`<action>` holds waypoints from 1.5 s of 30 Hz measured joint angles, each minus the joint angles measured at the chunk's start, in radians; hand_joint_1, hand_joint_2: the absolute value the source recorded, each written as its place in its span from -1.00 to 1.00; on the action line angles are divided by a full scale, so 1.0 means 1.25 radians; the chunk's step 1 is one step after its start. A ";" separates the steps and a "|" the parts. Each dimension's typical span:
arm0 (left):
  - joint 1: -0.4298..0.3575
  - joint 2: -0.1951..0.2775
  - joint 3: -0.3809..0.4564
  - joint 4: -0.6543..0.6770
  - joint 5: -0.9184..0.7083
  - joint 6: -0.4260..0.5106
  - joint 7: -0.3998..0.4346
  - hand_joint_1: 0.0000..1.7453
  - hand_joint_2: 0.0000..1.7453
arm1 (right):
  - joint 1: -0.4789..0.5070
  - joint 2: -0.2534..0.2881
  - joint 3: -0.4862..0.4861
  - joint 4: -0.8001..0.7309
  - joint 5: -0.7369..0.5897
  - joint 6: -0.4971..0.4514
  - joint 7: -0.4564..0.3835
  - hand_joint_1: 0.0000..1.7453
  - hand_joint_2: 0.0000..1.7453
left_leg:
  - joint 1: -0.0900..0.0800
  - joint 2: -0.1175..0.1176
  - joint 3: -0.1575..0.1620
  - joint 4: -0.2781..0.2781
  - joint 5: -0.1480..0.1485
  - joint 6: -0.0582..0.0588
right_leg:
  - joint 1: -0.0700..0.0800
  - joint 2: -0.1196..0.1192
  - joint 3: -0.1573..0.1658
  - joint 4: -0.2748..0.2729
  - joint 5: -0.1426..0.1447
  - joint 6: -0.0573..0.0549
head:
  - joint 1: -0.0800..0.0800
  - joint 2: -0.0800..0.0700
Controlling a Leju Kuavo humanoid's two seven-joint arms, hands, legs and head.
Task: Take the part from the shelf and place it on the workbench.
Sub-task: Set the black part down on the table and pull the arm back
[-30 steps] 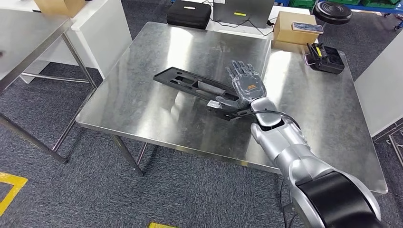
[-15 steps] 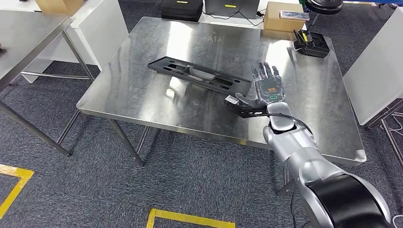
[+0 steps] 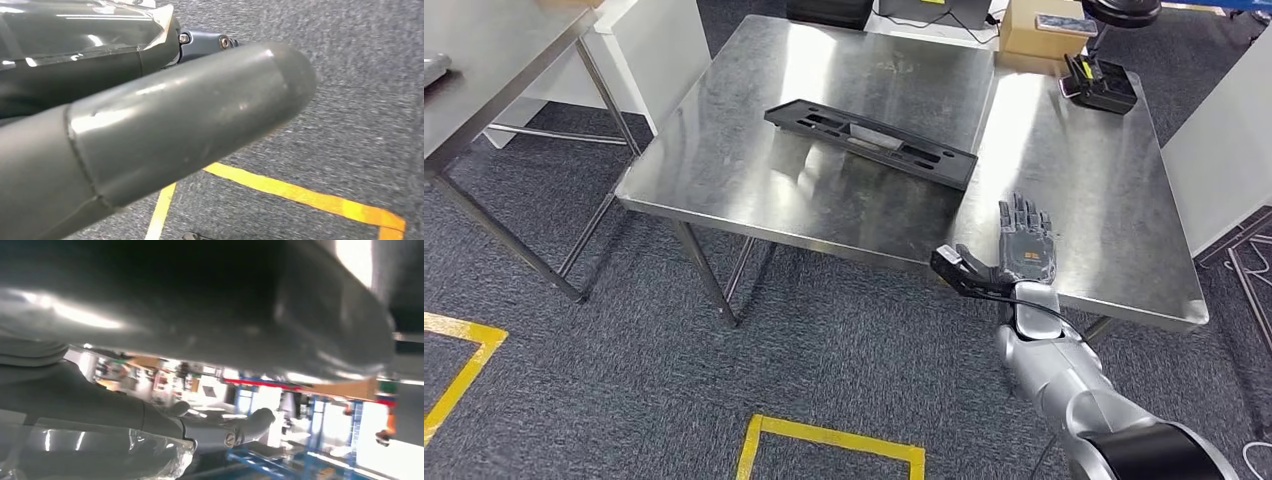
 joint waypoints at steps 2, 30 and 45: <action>0.000 -0.003 0.003 0.000 0.000 0.005 0.004 -1.00 -1.00 | 0.042 -0.008 -0.012 -0.003 0.018 -0.027 0.033 -1.00 -1.00 | -0.001 -0.002 -0.015 0.000 0.013 0.003 | -0.001 0.001 -0.014 0.085 -0.028 0.007 | 0.000 0.000; -0.008 -0.012 0.020 0.002 -0.039 -0.007 0.013 -1.00 -1.00 | 0.414 0.034 -0.240 0.046 -0.193 0.012 -0.054 -1.00 1.00 | -0.002 0.003 0.052 -0.009 -0.046 0.003 | 0.001 -0.006 -0.035 -0.045 0.056 -0.008 | 0.002 0.000; -0.005 -0.003 0.015 0.003 -0.053 -0.011 0.009 -1.00 -1.00 | 0.477 0.063 -0.357 0.078 -0.275 0.160 -0.036 -1.00 0.50 | 0.003 0.008 -0.092 0.101 -0.057 -0.042 | 0.000 -0.004 0.164 -0.182 0.027 -0.041 | -0.003 0.000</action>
